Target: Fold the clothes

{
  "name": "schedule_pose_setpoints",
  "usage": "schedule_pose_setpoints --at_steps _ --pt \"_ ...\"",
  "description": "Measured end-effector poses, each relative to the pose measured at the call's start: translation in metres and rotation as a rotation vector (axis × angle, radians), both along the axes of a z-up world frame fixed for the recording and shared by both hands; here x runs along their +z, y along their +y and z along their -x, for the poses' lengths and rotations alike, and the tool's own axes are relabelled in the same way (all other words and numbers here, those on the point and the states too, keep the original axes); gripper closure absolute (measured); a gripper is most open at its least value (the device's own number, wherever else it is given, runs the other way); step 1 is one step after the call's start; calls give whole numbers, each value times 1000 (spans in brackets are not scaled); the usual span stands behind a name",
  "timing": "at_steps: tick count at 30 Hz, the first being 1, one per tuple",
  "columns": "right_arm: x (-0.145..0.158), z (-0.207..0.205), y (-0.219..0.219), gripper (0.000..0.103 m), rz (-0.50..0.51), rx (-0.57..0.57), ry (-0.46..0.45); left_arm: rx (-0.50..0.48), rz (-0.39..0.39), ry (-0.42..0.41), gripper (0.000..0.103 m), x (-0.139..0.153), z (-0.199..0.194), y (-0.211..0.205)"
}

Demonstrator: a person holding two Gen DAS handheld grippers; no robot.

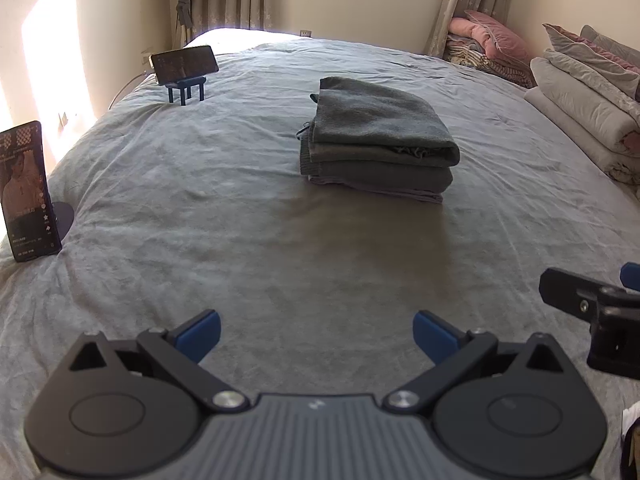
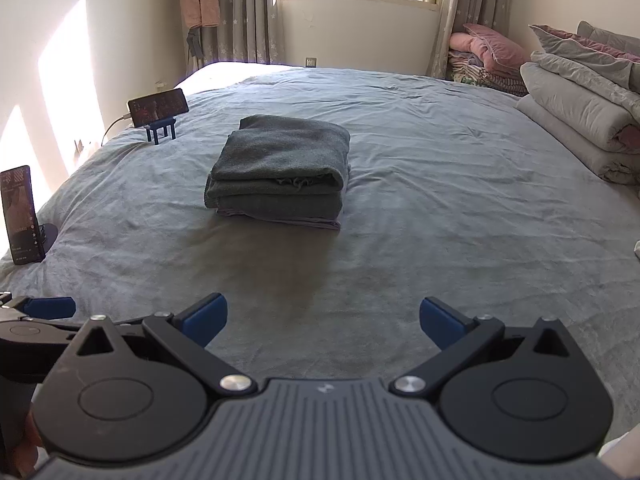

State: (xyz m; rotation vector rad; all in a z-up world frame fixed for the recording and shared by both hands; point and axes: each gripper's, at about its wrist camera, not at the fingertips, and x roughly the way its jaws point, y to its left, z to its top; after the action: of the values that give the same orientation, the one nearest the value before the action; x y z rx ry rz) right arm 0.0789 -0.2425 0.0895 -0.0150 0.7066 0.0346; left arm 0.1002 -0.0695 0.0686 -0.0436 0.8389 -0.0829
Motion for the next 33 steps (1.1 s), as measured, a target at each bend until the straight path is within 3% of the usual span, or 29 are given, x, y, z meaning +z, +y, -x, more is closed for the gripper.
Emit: schedule_pose_setpoints --at_steps 33 --pt "0 1 4 0 0 42 12 19 -45 -11 1 2 1 -2"
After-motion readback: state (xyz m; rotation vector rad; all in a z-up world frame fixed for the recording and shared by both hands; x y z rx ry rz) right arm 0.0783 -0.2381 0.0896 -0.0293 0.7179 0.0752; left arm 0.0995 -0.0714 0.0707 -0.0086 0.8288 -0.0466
